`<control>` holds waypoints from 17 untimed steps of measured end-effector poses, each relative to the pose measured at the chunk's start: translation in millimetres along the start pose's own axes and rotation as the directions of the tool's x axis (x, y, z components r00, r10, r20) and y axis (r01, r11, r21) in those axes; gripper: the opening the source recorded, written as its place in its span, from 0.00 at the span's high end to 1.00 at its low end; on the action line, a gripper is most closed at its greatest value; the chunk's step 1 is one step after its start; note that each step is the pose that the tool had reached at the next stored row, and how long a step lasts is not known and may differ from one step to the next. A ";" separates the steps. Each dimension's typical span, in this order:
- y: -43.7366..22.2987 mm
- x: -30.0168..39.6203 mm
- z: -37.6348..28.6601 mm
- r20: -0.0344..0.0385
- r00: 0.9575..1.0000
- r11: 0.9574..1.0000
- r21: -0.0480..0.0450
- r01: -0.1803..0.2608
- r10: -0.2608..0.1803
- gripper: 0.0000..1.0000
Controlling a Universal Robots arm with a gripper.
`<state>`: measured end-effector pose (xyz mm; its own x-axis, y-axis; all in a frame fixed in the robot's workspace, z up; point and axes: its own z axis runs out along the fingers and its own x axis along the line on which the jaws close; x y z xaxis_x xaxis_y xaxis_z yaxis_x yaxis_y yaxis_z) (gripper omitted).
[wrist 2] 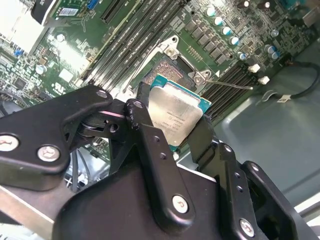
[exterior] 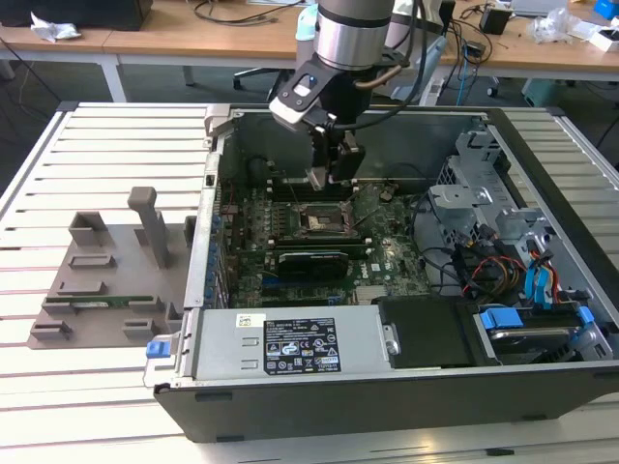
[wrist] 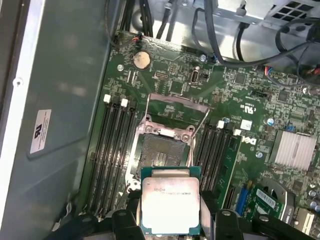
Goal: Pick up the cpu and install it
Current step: 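Place the cpu into insertion slot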
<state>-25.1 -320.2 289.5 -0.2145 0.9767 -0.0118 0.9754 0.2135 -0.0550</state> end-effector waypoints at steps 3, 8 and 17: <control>0.0 0.0 0.0 -0.001 1.000 1.000 0.000 -0.030 0.030 0.45; 0.0 0.0 0.0 -0.003 0.997 0.997 0.001 -0.081 0.081 0.45; 0.0 0.0 0.1 -0.007 0.986 0.986 0.003 -0.167 0.167 0.45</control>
<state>-25.1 -320.2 289.4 -0.0482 0.9987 -0.0139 0.9973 0.0474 -0.0553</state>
